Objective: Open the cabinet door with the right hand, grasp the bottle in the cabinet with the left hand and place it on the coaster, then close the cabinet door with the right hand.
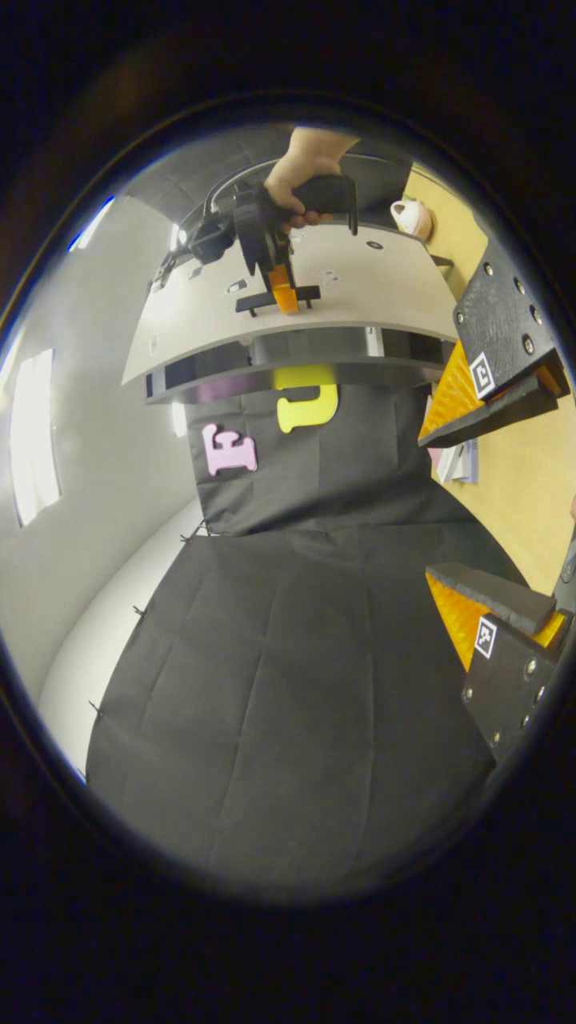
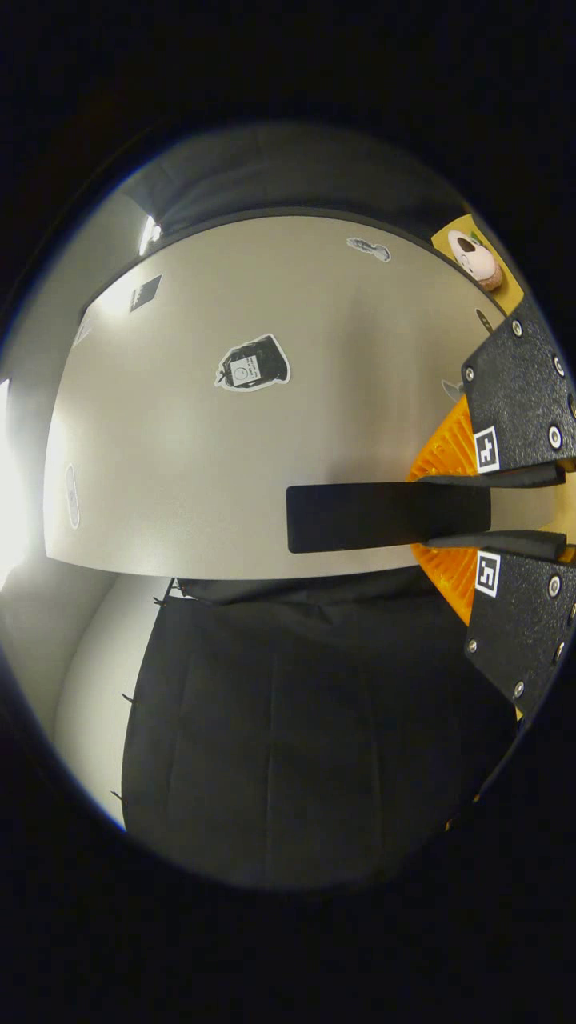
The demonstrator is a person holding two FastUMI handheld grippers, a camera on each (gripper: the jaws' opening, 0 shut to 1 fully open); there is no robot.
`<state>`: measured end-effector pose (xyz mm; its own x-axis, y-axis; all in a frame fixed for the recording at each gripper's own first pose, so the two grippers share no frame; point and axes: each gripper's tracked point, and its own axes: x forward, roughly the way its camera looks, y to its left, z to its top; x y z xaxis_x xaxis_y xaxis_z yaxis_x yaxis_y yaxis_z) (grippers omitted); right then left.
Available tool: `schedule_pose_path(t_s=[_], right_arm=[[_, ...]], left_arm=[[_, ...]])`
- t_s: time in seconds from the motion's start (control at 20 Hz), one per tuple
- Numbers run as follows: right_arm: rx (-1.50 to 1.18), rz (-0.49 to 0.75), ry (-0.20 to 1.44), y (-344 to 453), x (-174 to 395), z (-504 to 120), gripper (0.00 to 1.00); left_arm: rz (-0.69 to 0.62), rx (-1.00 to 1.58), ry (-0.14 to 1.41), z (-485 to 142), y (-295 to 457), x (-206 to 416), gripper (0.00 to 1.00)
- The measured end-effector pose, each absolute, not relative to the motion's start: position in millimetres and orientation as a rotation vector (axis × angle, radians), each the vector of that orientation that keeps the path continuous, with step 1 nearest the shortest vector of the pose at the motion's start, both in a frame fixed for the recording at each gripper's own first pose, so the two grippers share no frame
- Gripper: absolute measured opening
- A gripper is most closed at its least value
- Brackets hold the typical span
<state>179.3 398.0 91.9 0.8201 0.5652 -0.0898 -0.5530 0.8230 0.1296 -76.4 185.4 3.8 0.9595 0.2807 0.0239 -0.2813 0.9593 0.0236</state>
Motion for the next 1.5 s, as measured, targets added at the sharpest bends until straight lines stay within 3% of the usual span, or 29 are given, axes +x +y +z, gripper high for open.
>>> schedule_pose_path(t_s=[0.3,0.45,0.6,0.7,0.8,0.85,0.9,0.95,1.15,1.25,1.4,1.45,1.5], right_arm=[[0.123,0.674,0.123,385.6,177.7,91.9,0.22],[0.131,0.707,0.122,381.6,176.6,90.0,0.22],[0.136,0.739,0.12,372.6,169.1,92.0,0.21],[0.138,0.756,0.123,367.7,167.1,92.2,0.22],[0.132,0.762,0.122,363.9,168.0,90.8,0.21],[0.129,0.763,0.121,360.8,166.5,90.8,0.22],[0.131,0.763,0.121,357.6,165.5,91.2,0.21],[0.133,0.763,0.119,355.5,164.8,91.0,0.21],[0.144,0.778,0.105,344.5,160.8,92.2,0.21],[0.141,0.775,0.099,339.4,160.2,92.1,0.21],[0.139,0.762,0.092,330.9,158.2,93.0,0.21],[0.141,0.755,0.092,327.5,157.8,92.8,0.21],[0.141,0.746,0.09,323.4,157.2,92.8,0.21]], left_arm=[[0.23,0.042,-0.04,17.1,141.8,-57.3,0.87],[0.2,0.04,-0.039,14.9,120.8,-46.8,0.79],[0.169,0.036,-0.041,16.6,101.1,-34.7,0.87],[0.144,0.033,-0.048,19.0,86.3,-28.2,0.79],[0.121,0.033,-0.052,19.8,71.1,-22.0,0.83],[0.108,0.033,-0.054,20.7,63.6,-19.0,0.79],[0.094,0.031,-0.053,19.3,56.3,-15.5,0.87],[0.081,0.028,-0.053,18.3,49.8,-12.1,0.79],[0.023,0.018,-0.048,17.3,15.7,0.3,0.83],[-0.004,0.015,-0.045,17.1,0.8,8.1,0.79],[-0.046,0.004,-0.045,17.9,-25.4,15.6,0.87],[-0.059,0.0,-0.047,19.2,-33.7,17.3,0.79],[-0.072,-0.002,-0.049,19.8,-42.2,18.5,0.87]])
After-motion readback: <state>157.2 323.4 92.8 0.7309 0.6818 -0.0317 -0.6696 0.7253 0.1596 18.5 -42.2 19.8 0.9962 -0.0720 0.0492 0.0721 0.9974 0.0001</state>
